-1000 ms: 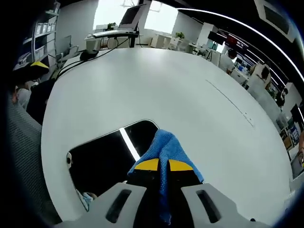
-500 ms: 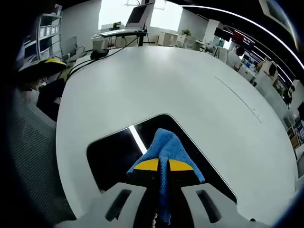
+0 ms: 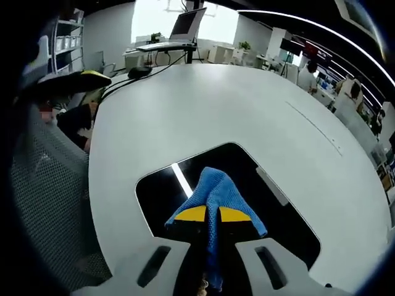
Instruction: Wipe the mirror surface with the cleaning cloth until all visible marks leave the cleaned area.
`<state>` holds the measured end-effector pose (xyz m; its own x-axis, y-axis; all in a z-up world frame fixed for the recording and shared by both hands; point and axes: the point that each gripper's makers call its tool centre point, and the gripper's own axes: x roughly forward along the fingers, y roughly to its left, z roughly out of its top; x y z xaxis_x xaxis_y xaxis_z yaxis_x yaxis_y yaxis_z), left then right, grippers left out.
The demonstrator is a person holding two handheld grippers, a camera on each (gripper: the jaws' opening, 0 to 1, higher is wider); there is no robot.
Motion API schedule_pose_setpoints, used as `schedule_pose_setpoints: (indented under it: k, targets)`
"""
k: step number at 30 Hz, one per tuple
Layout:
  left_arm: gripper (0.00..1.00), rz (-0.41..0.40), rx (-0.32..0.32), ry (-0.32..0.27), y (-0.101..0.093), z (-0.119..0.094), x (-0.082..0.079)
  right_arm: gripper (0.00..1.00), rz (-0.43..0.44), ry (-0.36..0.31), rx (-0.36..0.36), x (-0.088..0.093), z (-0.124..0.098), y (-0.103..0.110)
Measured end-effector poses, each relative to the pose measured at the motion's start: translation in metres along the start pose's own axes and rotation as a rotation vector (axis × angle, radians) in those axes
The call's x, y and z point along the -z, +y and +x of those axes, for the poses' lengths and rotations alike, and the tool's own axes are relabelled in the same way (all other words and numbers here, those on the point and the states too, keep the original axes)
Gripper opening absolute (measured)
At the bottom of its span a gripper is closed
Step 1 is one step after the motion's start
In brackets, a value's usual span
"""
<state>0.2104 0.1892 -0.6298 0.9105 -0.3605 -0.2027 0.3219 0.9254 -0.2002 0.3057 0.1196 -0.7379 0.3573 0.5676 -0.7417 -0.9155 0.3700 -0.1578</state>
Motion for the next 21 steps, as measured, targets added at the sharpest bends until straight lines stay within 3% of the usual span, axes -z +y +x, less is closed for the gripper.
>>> schedule_pose_setpoints:
  k: [10,21]
  targets:
    - [0.98,-0.001,0.002,-0.003,0.001,0.000,-0.001,0.00,-0.002,-0.017,-0.002,0.005,-0.008,0.015]
    - [0.98,-0.002,0.004,-0.021,-0.001,-0.001,-0.004,0.00,-0.105,0.000,0.012,0.010,-0.017,0.031]
